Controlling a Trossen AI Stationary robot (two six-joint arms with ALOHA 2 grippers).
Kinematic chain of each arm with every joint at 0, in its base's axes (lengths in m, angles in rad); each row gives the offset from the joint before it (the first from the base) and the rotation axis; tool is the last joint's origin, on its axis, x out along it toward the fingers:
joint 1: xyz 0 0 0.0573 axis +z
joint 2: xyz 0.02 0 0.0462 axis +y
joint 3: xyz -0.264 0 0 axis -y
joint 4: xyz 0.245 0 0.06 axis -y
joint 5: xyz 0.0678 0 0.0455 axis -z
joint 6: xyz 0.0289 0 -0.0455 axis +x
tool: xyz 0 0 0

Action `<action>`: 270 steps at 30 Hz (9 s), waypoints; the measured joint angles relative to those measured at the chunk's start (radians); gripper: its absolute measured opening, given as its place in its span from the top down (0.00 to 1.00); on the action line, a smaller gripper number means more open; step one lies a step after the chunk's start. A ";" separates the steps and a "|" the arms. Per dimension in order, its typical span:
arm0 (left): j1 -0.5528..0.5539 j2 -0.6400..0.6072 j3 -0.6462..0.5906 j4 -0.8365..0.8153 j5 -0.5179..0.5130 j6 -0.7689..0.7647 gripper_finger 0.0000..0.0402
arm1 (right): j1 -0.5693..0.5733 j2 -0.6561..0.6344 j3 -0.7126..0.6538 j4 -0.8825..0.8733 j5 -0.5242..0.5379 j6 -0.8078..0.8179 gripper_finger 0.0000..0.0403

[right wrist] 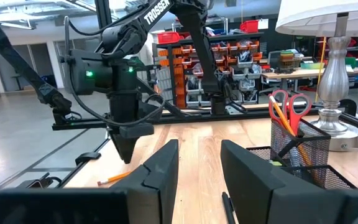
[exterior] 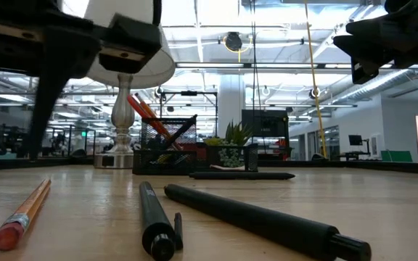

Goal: Pick and place office supplies into organizer
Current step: Put the pencil into the black desk organizer

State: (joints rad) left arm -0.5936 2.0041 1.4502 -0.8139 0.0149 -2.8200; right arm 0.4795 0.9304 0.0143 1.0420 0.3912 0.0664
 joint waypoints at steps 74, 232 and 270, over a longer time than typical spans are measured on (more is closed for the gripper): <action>0.163 -0.179 -0.387 0.173 0.029 0.193 0.72 | 0.000 0.000 0.000 -0.007 0.000 0.000 0.71; 0.117 -0.229 -0.298 0.305 0.142 0.622 0.92 | 0.000 0.000 0.000 0.000 0.000 0.000 0.71; -0.044 -0.306 -0.297 0.473 -0.283 2.547 0.92 | 0.000 0.000 0.000 0.000 0.000 0.000 0.71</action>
State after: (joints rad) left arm -0.6378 1.6985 1.1530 -0.3409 -0.2680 -0.2729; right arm 0.4793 0.9302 0.0143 1.0416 0.3912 0.0664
